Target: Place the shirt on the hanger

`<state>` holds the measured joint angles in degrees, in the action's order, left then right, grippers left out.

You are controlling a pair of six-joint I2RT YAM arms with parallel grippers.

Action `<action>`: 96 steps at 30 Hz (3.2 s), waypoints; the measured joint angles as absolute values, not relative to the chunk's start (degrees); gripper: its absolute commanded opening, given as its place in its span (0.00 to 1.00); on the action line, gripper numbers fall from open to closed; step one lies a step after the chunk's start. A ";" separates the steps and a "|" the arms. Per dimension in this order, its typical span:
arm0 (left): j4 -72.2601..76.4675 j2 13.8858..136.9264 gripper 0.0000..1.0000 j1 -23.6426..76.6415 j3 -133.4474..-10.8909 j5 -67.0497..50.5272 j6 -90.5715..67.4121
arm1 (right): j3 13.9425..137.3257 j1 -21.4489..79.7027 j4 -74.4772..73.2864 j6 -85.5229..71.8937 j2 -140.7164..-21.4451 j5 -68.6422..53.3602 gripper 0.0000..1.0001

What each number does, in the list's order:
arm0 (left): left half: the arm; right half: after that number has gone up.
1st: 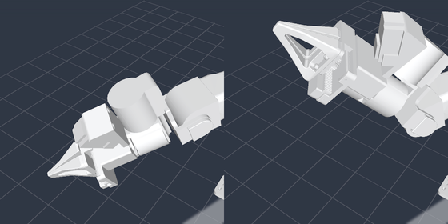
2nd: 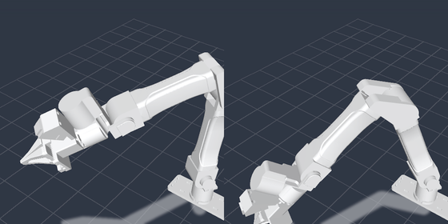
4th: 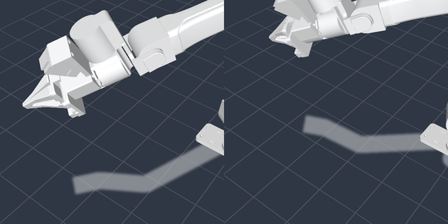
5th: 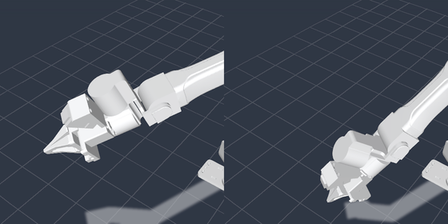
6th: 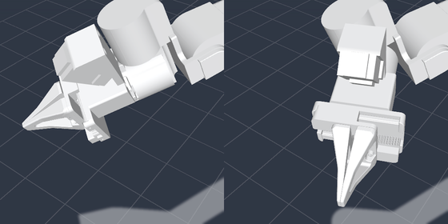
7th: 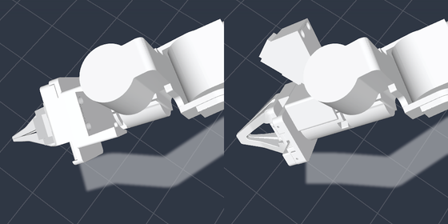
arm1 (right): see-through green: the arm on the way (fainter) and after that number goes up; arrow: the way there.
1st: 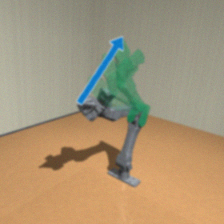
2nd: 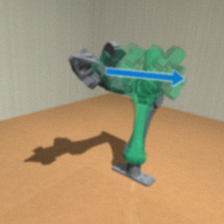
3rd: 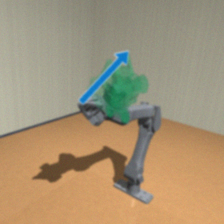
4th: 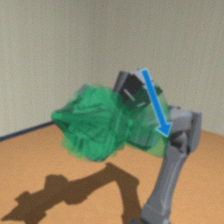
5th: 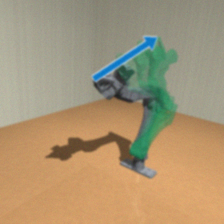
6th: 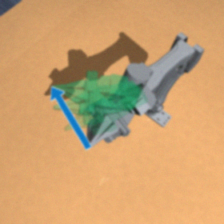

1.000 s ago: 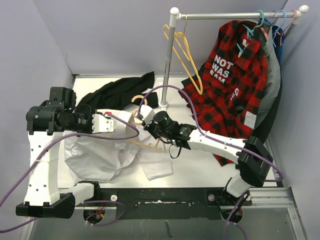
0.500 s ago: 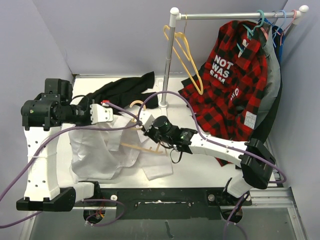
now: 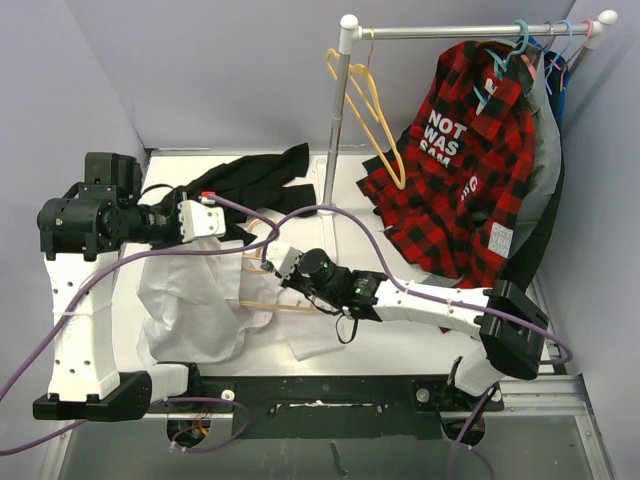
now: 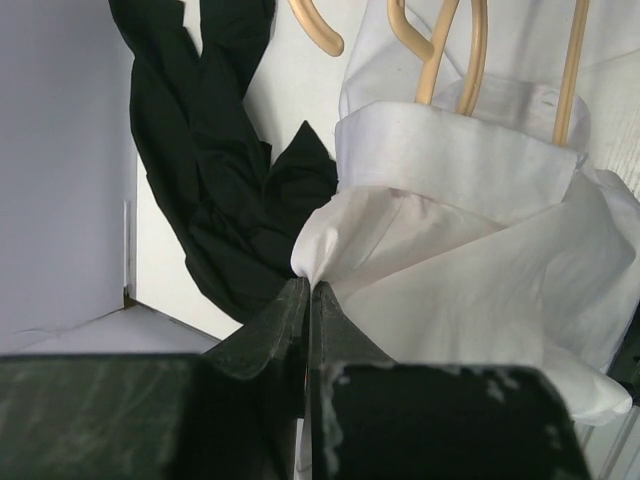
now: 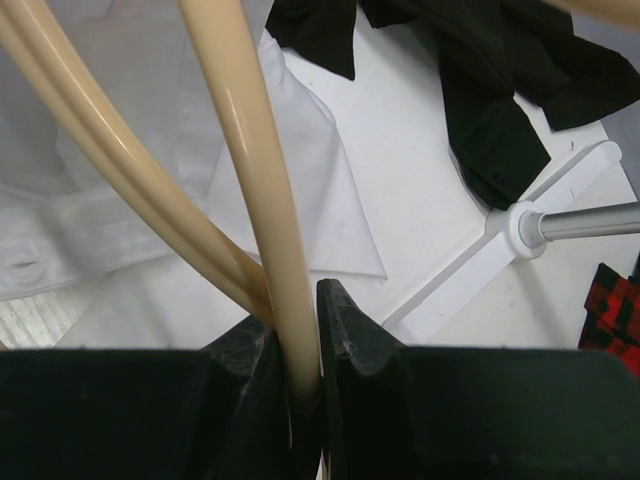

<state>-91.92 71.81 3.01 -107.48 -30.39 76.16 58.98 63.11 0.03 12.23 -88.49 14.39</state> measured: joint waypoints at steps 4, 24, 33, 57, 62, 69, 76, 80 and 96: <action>-91.90 71.79 0.00 3.01 -107.13 -30.81 75.40 | 58.98 63.44 1.63 12.91 -88.53 15.16 0.00; -91.42 67.92 0.00 3.01 -103.31 -27.57 76.20 | 51.05 60.84 18.24 6.11 -89.36 9.06 0.00; -90.65 67.88 0.00 3.01 -100.79 -26.74 76.53 | 52.88 62.57 19.53 6.85 -89.86 8.80 0.00; -92.31 70.61 0.60 14.22 -95.92 -14.94 67.37 | 57.93 64.53 24.21 9.47 -97.27 16.14 0.00; -92.01 71.18 0.98 13.78 -95.96 -9.10 64.14 | 55.35 64.34 25.36 8.29 -95.64 19.05 0.00; -89.01 68.31 0.98 16.91 -100.75 -8.84 59.81 | 55.33 64.31 27.53 8.34 -95.35 19.18 0.00; -84.75 69.82 0.98 19.99 -104.79 -15.73 57.34 | 55.27 65.41 27.46 8.54 -95.35 18.39 0.00; -87.20 76.05 0.98 20.93 -108.49 -20.58 54.72 | 55.11 65.67 27.42 8.54 -95.13 18.39 0.00; -92.31 86.50 0.98 20.23 -108.47 -29.15 50.28 | 53.32 65.67 27.35 8.99 -92.75 18.44 0.00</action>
<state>-92.31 86.50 20.23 -108.47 -29.15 50.28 53.32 65.67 27.35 8.99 -92.75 18.44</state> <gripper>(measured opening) 0.979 0.102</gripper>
